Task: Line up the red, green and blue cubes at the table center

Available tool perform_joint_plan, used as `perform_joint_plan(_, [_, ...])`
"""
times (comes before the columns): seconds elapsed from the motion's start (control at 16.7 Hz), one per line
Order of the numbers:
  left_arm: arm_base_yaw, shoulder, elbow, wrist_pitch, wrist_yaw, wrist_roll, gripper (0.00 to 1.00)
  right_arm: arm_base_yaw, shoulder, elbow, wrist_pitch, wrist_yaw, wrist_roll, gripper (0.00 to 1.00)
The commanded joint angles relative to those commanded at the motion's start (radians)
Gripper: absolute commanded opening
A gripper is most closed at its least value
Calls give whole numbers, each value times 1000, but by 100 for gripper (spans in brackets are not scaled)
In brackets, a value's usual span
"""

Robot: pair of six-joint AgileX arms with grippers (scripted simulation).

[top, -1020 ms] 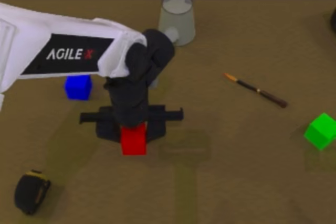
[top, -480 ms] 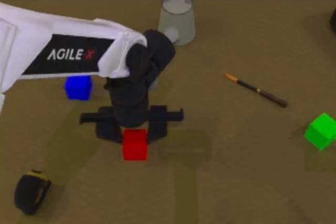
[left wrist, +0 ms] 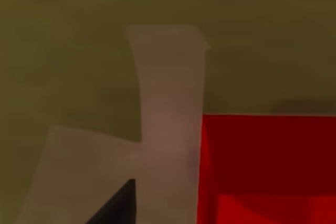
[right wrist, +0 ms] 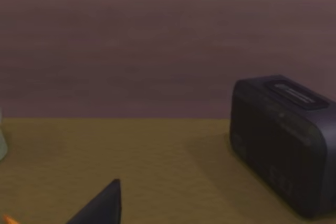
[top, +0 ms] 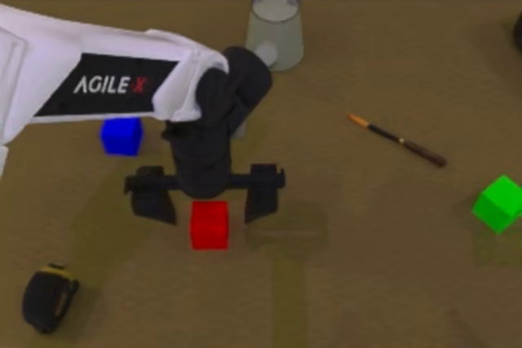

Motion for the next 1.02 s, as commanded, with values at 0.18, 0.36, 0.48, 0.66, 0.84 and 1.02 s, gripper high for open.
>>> perform_joint_plan(0.18, [0, 0, 0, 0, 0, 0, 100, 0, 0, 0, 0, 0, 0, 100])
perform_joint_plan(0.36, [1, -2, 3, -4, 0, 0, 100, 0, 0, 0, 0, 0, 0, 100])
perform_joint_plan(0.48, [2, -16, 30, -41, -2, -2, 100, 0, 0, 0, 0, 0, 0, 100])
perform_joint_plan(0.66, [10, -60, 91, -157, -2, -6, 100, 0, 0, 0, 0, 0, 0, 100])
perform_joint_plan(0.84, [15, -99, 138, -239, -1, -7, 100, 0, 0, 0, 0, 0, 0, 100])
perform_joint_plan(1.02, [16, -104, 142, -246, -1, -6, 100, 0, 0, 0, 0, 0, 0, 100])
